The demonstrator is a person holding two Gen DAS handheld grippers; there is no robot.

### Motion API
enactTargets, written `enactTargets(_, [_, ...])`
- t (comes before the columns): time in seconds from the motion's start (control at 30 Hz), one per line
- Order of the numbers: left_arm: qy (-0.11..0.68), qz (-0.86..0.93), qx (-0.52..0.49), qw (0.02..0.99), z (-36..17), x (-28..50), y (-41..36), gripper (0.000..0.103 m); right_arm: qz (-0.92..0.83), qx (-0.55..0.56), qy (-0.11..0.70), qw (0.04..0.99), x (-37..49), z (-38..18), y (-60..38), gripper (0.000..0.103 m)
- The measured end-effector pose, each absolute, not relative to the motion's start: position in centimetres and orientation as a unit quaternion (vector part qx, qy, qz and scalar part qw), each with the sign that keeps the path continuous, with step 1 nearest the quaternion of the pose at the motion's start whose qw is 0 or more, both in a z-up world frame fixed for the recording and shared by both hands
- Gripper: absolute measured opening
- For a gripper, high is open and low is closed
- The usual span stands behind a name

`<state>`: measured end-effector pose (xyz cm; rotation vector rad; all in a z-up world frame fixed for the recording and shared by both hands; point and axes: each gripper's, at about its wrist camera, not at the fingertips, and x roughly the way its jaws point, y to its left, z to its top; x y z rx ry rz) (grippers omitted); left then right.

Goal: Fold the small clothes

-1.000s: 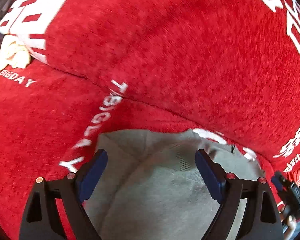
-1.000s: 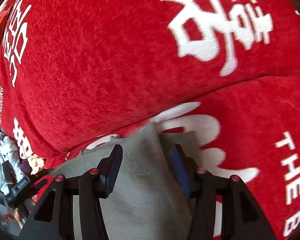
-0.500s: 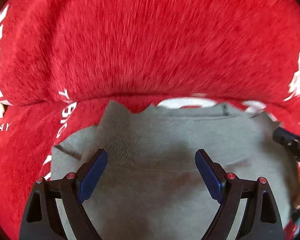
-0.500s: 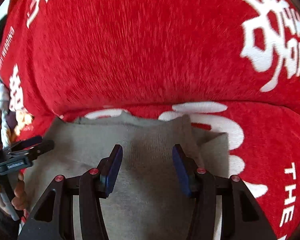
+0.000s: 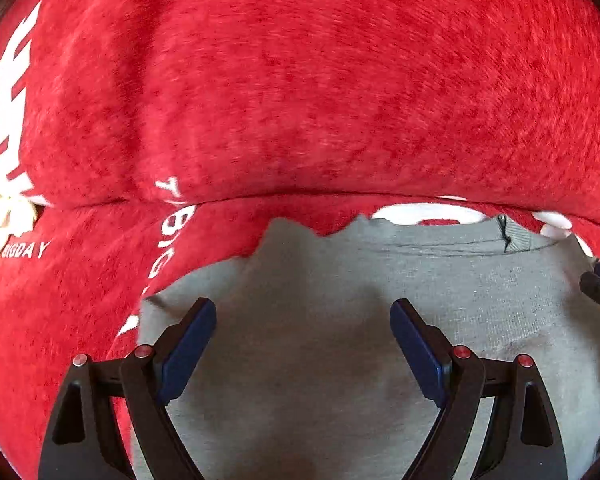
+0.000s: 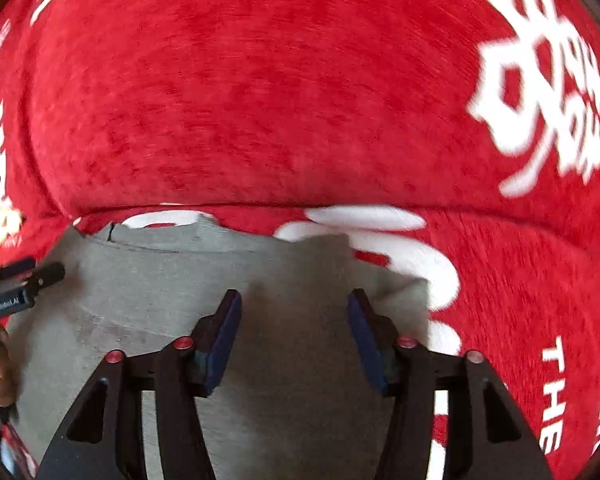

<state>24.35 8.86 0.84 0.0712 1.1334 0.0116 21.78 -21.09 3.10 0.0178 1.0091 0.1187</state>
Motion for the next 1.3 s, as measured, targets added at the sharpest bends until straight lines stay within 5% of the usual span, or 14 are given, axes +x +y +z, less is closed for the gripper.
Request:
enactTargets(0.3, [0.545,0.048,0.028,0.837,1.4,23.3,10.3,0.090,-0.029,0.009,0.506,0.862,22.2,2.8,-23.5,0.063])
enactTargets(0.73, [0.518,0.001,0.002,0.855,2.4,11.4,10.5,0.090,0.057,-0.056,0.481,0.873,12.2,3.5,-17.4,0.066])
enactTargets(1.0, [0.512,0.005,-0.037,0.858,4.4,7.8,11.5,0.090,0.001,0.052,0.463,0.885,7.4,4.9,-23.0,0.067])
enactTargets(1.3, [0.519,0.017,-0.006,0.854,2.7,4.3,10.0,0.090,0.045,0.001,0.467,0.883,2.7,3.2,-18.1,0.069])
